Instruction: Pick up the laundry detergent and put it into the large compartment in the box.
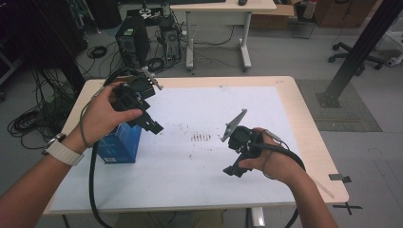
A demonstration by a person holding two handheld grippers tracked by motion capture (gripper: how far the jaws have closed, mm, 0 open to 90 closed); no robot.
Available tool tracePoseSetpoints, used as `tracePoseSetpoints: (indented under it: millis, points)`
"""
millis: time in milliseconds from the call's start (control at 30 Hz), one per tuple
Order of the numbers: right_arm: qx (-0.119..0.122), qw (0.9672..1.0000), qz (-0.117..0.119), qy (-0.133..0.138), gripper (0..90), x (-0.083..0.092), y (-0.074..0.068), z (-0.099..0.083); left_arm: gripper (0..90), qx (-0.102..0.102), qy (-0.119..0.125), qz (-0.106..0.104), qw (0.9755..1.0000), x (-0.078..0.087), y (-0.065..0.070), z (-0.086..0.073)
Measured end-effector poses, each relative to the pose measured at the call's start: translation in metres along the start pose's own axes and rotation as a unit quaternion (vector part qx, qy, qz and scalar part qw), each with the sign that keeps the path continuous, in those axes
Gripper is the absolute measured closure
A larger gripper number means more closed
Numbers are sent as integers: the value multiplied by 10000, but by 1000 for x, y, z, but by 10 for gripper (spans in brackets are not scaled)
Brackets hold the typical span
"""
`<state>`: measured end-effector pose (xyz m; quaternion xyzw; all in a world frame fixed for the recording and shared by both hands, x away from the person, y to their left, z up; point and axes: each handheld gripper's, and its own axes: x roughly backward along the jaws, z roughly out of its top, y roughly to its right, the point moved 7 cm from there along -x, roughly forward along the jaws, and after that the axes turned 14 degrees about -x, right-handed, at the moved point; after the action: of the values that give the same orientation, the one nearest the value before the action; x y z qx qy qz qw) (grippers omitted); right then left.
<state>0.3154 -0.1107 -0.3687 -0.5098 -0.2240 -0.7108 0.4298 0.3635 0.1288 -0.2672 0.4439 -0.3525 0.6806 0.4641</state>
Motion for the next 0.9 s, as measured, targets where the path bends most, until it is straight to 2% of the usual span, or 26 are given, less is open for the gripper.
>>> tracePoseSetpoints:
  millis: [467, 900]
  points:
    - [14, 10000, 17, -4, 97, -2, -1, 1, 95, 77, 40, -16, 10000, -3, -1, -2]
    - [18, 10000, 12, 3, 97, -2, -1, 0, 95, 59, 27, -36, 10000, -3, 0, -3]
